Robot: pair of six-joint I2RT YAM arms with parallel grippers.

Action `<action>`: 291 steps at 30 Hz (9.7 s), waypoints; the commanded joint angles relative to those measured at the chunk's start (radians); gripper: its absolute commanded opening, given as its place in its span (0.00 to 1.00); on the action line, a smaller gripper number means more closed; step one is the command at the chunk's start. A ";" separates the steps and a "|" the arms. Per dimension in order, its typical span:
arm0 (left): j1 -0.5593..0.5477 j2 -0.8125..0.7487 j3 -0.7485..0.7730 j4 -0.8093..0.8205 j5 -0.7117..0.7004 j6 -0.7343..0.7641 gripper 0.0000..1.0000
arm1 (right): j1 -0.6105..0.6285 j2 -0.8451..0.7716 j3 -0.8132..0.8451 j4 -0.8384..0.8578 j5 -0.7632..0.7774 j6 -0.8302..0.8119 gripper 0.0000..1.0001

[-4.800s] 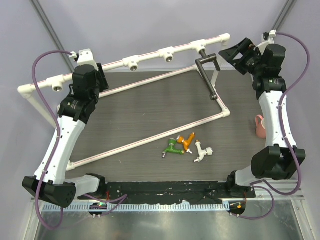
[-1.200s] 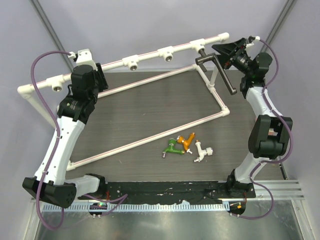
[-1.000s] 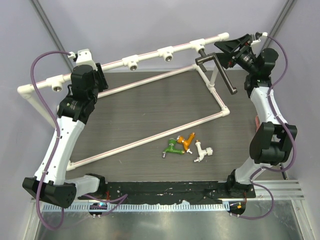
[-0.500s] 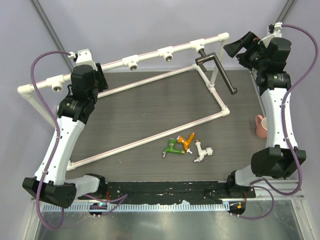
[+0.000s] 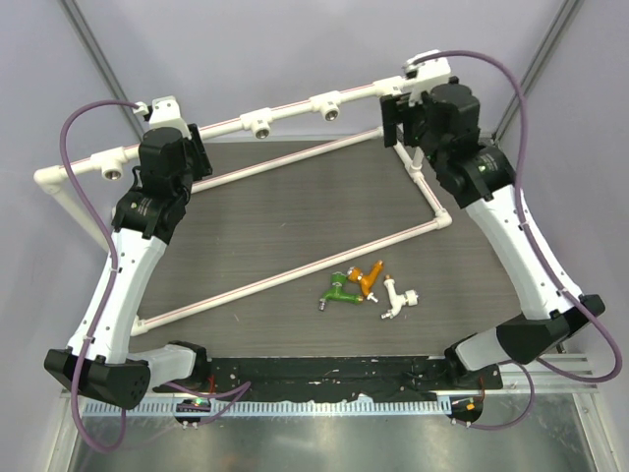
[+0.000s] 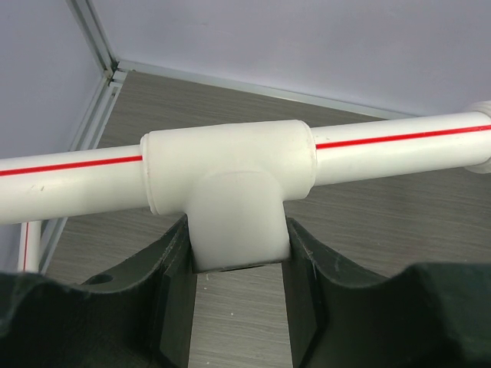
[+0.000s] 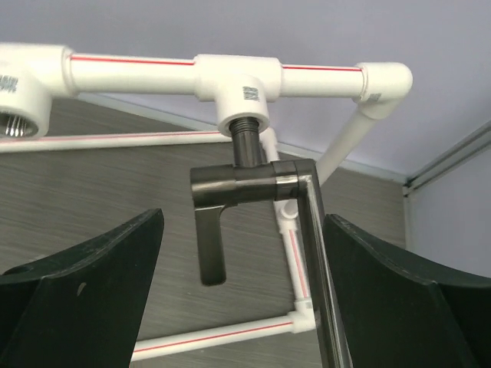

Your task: Install the water faucets

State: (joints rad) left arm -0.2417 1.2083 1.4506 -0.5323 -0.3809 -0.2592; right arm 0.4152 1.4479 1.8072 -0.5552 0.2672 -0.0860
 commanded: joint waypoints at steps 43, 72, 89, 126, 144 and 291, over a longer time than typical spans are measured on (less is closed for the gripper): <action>0.051 -0.042 0.016 0.008 -0.069 -0.011 0.00 | 0.143 0.172 0.047 0.148 0.372 -0.350 0.01; 0.055 -0.047 0.014 0.011 -0.069 -0.008 0.00 | -0.483 0.128 -0.413 1.236 -1.030 1.497 0.01; 0.055 -0.044 0.014 0.011 -0.062 -0.012 0.00 | -0.504 -0.057 -0.269 0.437 -0.762 0.768 0.82; 0.061 -0.042 0.016 0.009 -0.050 -0.018 0.00 | -0.394 0.103 -0.356 0.865 -0.907 1.159 0.07; 0.061 -0.052 0.014 0.009 -0.053 -0.017 0.00 | -0.401 0.066 -0.681 1.173 -0.755 1.631 0.07; 0.079 -0.049 0.014 0.011 -0.036 -0.023 0.00 | -0.520 0.304 -0.608 1.646 -1.053 1.921 0.04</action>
State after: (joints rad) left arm -0.2028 1.1965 1.4467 -0.5388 -0.3141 -0.2821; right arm -0.1001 1.7370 1.2182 0.9684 -0.8516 1.7351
